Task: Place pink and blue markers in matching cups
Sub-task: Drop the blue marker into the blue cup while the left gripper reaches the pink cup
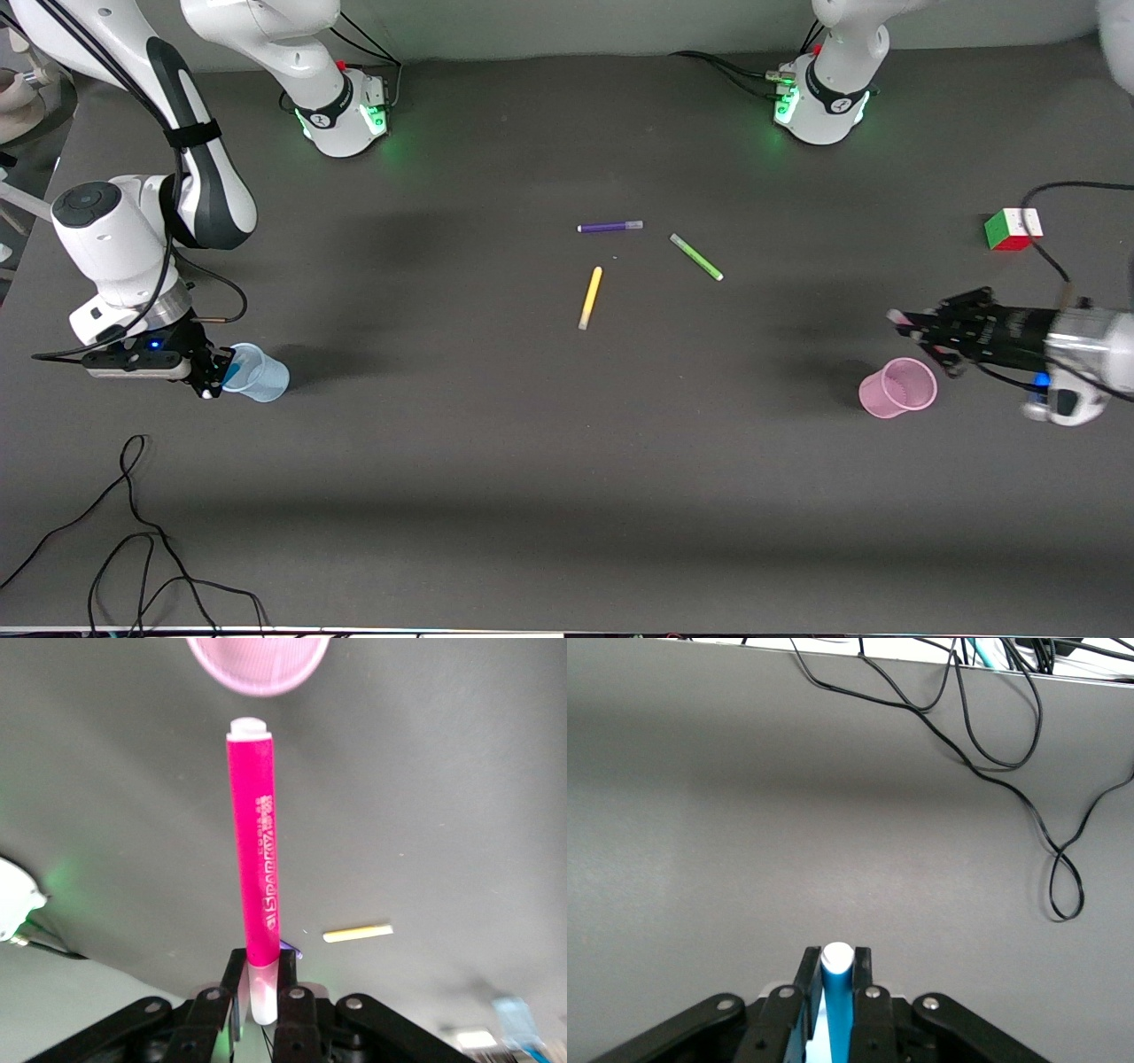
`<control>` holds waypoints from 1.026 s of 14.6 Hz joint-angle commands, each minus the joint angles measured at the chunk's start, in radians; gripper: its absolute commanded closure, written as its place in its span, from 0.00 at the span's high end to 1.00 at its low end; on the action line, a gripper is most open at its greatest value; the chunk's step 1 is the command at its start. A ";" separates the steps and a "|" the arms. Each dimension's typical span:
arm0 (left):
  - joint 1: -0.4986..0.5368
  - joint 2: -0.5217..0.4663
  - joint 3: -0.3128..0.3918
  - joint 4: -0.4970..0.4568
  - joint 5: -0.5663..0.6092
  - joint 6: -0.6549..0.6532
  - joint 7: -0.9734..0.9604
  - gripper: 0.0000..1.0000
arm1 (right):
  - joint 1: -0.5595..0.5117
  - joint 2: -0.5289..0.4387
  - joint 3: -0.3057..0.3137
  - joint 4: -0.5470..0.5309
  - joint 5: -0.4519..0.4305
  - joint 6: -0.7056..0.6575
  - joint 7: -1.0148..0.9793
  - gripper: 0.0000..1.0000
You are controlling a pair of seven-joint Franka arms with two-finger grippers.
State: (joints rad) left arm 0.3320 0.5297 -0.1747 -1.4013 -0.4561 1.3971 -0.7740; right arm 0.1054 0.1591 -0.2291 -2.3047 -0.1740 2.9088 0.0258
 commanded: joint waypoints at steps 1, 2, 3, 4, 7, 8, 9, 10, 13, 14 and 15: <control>0.079 0.116 -0.019 0.085 -0.122 -0.033 0.056 0.00 | 0.000 -0.012 -0.015 -0.024 -0.019 0.029 -0.020 0.99; 0.111 0.143 -0.022 0.096 -0.169 -0.035 0.056 0.00 | 0.000 -0.012 -0.015 -0.022 -0.019 0.021 -0.012 1.00; 0.130 0.162 -0.020 0.094 -0.214 -0.035 0.061 0.00 | 0.000 -0.012 -0.015 -0.018 -0.019 0.018 -0.012 1.00; 0.140 0.176 -0.022 0.093 -0.239 -0.035 0.068 0.00 | 0.002 -0.015 -0.015 -0.015 -0.019 0.012 -0.012 1.00; 0.157 0.222 -0.020 0.088 -0.312 -0.035 0.071 0.00 | 0.007 -0.030 -0.003 0.084 -0.004 -0.203 -0.009 1.00; 0.179 0.239 -0.022 0.082 -0.334 -0.035 0.076 0.00 | 0.008 -0.030 0.008 0.147 0.008 -0.318 -0.006 1.00; 0.185 0.254 -0.022 0.076 -0.346 -0.038 0.091 0.00 | 0.010 -0.030 0.020 0.207 0.049 -0.420 -0.007 1.00; 0.193 0.268 -0.022 0.070 -0.354 -0.049 0.113 0.00 | 0.010 -0.032 0.031 0.265 0.106 -0.522 -0.009 1.00; 0.231 0.331 -0.020 0.070 -0.397 -0.076 0.171 0.00 | 0.010 -0.049 0.057 0.405 0.218 -0.790 -0.004 1.00; 0.234 0.348 -0.022 0.070 -0.398 -0.084 0.180 0.00 | 0.010 -0.055 0.065 0.450 0.225 -0.865 -0.003 1.00; 0.234 0.351 -0.020 0.070 -0.400 -0.084 0.197 0.00 | 0.010 -0.067 0.071 0.488 0.225 -0.938 -0.003 1.00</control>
State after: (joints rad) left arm 0.5503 0.8524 -0.1840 -1.3504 -0.8296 1.3422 -0.6073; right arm 0.1135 0.1052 -0.1665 -1.8956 0.0233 2.0969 0.0219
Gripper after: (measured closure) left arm 0.833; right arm 0.000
